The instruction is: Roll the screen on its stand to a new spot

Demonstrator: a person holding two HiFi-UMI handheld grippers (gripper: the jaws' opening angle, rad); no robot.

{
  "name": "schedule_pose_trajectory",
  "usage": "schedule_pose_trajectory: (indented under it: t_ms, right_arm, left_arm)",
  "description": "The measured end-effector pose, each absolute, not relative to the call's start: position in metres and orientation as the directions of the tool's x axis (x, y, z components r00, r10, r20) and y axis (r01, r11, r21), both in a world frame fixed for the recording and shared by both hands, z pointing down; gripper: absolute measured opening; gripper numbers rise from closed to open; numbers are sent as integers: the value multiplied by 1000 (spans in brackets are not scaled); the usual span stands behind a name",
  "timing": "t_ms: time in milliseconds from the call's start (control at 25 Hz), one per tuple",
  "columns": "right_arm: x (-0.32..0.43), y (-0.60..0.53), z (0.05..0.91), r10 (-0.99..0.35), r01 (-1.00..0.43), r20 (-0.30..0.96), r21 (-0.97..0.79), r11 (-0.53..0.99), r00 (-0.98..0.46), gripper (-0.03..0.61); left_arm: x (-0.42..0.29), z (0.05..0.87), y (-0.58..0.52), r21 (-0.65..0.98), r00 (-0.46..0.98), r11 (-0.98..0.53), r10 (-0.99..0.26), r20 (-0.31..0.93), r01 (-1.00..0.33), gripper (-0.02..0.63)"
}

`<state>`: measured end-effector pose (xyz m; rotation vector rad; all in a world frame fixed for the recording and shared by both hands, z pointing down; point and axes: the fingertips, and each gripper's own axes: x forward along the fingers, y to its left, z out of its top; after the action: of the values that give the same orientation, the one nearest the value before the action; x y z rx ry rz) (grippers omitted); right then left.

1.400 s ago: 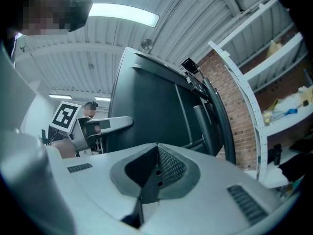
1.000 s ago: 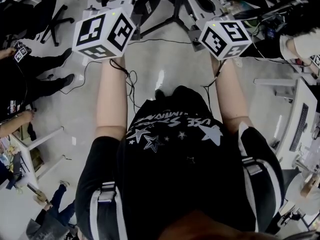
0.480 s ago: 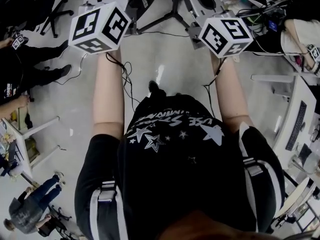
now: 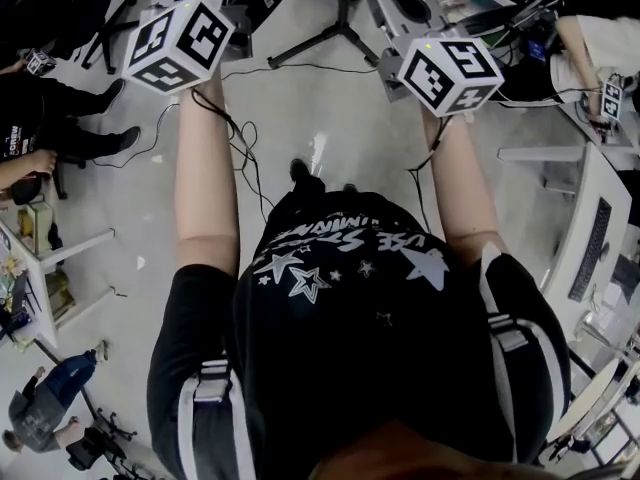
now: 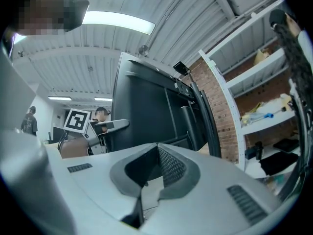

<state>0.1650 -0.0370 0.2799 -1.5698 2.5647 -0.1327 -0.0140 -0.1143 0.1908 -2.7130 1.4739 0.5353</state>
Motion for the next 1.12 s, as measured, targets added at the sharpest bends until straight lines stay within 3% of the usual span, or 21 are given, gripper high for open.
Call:
schedule_pose_trajectory:
  t_ms: [640,800,1120]
  right_arm:
    - [171,-16,269,-884,-873,-87,-141,468,-460,8]
    - [182,-7,269,-880,-869,-96,-141,474,-465,8]
    - [202,17,283,-864,-847,-95,-171,503,-494,8]
  left_arm:
    - [-25,196,-110,104,487,-526,-834,-260,-844,207]
    - [-20,194,-93,64,460,-495,-843,-279,-867,341]
    - [-12,216,-35,105,411,-451,-871,-270,-886,356]
